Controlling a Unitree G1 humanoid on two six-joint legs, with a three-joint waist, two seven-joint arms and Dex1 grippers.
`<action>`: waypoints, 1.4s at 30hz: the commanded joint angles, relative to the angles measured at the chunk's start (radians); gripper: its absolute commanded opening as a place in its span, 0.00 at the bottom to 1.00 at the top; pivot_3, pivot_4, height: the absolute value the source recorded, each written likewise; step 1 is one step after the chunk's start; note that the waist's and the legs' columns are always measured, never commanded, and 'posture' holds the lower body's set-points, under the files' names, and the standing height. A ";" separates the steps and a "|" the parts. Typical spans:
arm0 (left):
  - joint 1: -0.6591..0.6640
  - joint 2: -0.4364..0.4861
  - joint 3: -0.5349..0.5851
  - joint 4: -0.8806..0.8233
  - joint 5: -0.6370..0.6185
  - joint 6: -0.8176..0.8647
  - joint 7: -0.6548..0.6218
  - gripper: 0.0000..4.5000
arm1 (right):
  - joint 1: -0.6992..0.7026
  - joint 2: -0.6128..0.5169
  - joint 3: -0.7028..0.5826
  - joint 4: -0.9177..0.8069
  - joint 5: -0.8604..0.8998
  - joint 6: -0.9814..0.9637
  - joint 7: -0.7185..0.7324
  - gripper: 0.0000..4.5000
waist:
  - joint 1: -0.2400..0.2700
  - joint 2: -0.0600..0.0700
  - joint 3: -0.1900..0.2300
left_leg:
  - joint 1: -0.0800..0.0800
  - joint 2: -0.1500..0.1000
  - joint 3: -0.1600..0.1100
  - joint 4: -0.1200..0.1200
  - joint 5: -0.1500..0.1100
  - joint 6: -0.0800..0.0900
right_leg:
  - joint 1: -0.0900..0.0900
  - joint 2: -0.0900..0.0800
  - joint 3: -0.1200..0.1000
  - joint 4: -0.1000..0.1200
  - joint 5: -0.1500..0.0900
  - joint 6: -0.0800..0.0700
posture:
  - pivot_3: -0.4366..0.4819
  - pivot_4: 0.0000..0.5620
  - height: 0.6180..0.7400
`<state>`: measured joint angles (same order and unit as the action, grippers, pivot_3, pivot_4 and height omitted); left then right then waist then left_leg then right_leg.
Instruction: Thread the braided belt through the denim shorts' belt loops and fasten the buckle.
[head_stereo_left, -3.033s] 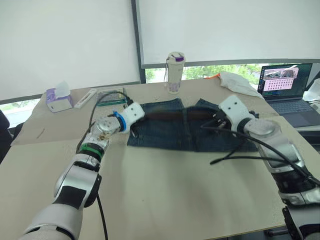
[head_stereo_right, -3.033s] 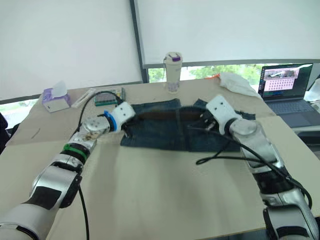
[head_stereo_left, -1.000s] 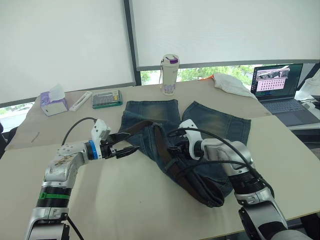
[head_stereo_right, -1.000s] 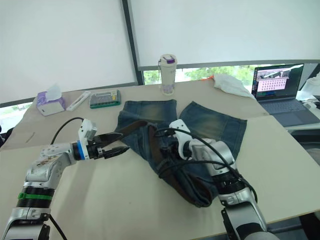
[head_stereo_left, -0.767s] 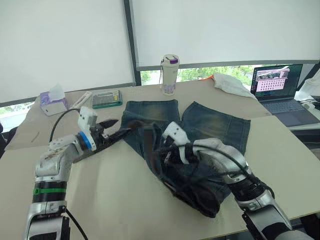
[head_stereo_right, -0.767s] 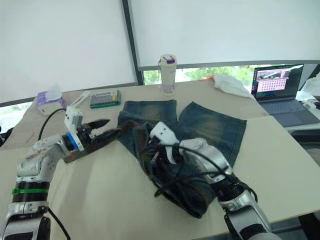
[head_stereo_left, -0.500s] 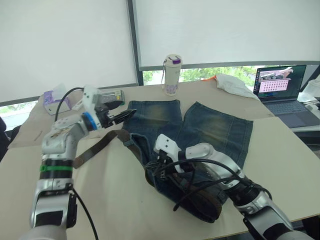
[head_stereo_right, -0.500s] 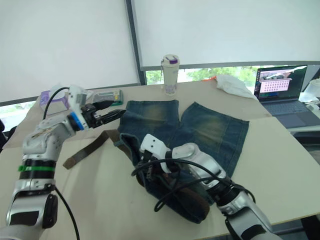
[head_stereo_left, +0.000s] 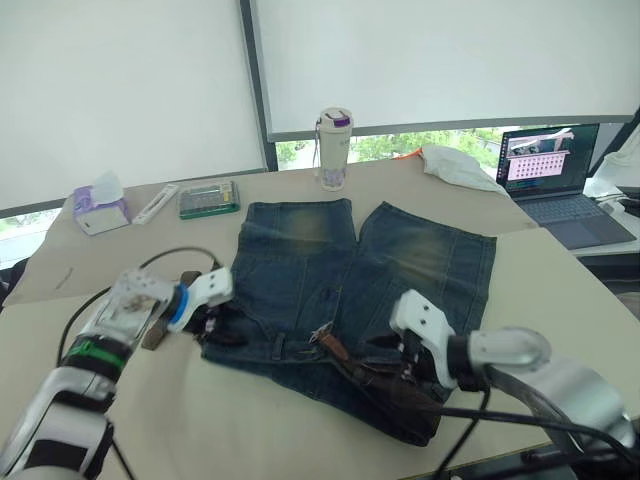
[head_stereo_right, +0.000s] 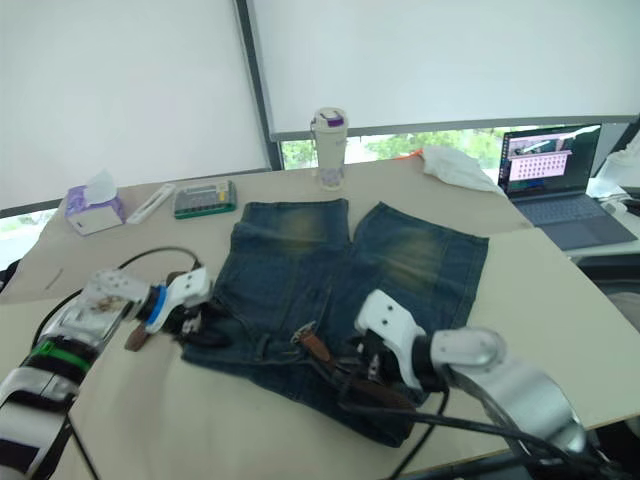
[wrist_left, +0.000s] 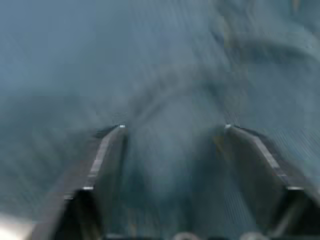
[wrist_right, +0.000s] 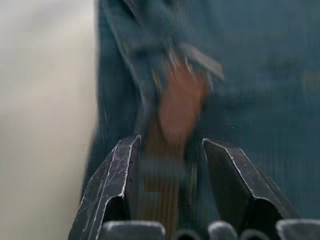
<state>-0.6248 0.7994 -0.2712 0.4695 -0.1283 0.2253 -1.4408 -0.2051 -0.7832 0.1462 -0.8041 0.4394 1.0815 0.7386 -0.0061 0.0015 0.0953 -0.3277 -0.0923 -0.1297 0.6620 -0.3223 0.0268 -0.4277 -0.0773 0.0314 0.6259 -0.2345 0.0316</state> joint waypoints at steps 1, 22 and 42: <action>-0.005 -0.024 0.098 -0.100 -0.089 0.023 0.017 0.68 | 0.038 -0.104 0.048 -0.098 -0.025 0.035 -0.019 0.51 | 0.025 -0.001 0.000 | 0.000 -0.001 0.000 0.000 -0.001 0.001 | 0.000 0.000 -0.001 -0.002 0.000 0.000 | 0.48 0.27 1.00; 0.409 -0.114 0.054 -0.696 -0.207 0.360 0.209 1.00 | 0.109 -0.454 0.133 0.033 -0.214 0.011 -0.099 0.01 | 0.054 0.004 -0.008 | 0.008 -0.003 0.005 0.001 -0.005 0.008 | 0.011 -0.001 0.000 -0.012 -0.001 0.002 | 0.48 0.27 1.00; 0.397 0.054 0.652 -0.403 -0.525 0.614 0.527 1.00 | -0.002 0.021 -0.188 -0.113 0.220 -0.071 -0.039 0.95 | 0.025 -0.004 0.002 | 0.010 0.001 0.005 -0.003 -0.001 0.001 | 0.006 0.000 0.000 -0.007 0.000 0.000 | 0.48 0.27 1.00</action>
<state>-0.2309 0.8227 0.4137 0.0498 -0.7384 0.9431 -0.9083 -0.1748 -0.7820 -0.0393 -0.9076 0.6268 1.0554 0.6974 0.0186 -0.0021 0.0973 -0.3182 -0.0914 -0.1249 0.6592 -0.3235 0.0273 -0.4215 -0.0772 0.0323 0.6187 -0.2344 0.0312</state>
